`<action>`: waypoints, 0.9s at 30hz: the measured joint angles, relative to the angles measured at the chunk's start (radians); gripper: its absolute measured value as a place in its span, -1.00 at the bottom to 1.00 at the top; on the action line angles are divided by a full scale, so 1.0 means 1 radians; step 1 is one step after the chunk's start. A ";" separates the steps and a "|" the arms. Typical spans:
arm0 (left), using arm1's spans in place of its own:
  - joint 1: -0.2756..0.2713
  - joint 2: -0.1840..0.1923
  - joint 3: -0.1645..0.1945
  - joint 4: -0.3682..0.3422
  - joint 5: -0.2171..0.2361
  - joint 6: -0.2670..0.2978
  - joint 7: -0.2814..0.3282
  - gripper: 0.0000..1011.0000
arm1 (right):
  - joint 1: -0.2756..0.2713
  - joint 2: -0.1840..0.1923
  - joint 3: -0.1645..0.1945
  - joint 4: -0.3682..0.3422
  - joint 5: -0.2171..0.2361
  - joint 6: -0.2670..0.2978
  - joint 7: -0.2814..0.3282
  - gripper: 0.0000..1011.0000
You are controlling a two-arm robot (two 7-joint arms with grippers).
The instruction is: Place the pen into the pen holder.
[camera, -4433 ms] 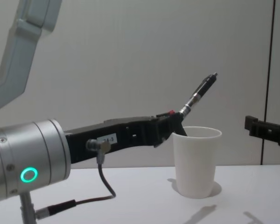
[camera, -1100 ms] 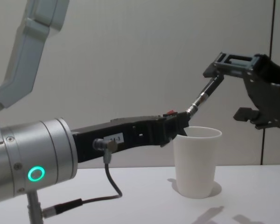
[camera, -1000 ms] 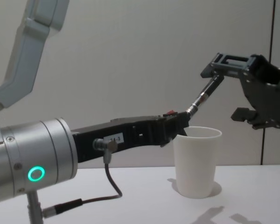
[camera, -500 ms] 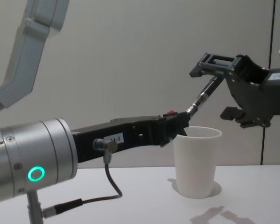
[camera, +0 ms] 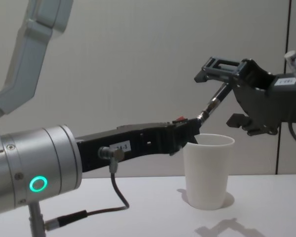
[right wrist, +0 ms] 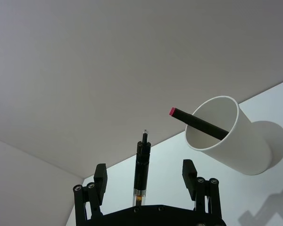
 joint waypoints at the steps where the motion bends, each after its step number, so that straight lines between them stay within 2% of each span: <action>1: 0.000 0.000 0.000 0.000 0.000 0.000 0.000 -0.77 | 0.000 0.000 -0.001 0.000 0.000 0.000 0.000 0.98; 27: 0.000 0.000 0.000 0.000 0.000 0.000 0.000 -0.77 | 0.006 0.002 -0.007 0.004 0.004 -0.009 -0.013 0.98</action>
